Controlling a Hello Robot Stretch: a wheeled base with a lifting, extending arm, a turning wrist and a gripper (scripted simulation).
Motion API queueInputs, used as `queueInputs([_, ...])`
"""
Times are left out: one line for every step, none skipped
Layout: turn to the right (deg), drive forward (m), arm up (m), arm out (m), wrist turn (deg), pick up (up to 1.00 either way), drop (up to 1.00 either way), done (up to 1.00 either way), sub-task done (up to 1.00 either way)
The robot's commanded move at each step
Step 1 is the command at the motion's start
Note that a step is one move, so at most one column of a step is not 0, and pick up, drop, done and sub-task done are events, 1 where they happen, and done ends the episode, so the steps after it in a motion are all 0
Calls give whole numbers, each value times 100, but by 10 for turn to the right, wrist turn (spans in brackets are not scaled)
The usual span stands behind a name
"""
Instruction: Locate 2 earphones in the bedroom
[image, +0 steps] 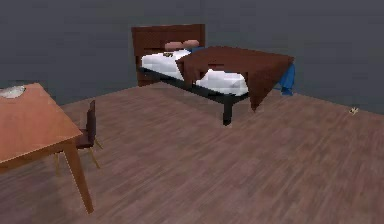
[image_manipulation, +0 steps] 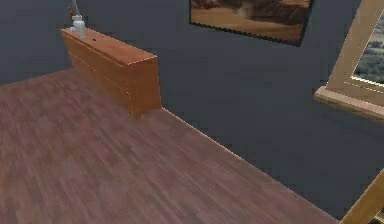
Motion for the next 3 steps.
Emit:
queueInputs([-30,0,0,0,0,0,0,0,0])
queueInputs([0,100,0,0,0,0,0,0,0])
queueInputs([0,100,0,0,0,0,0,0,0])
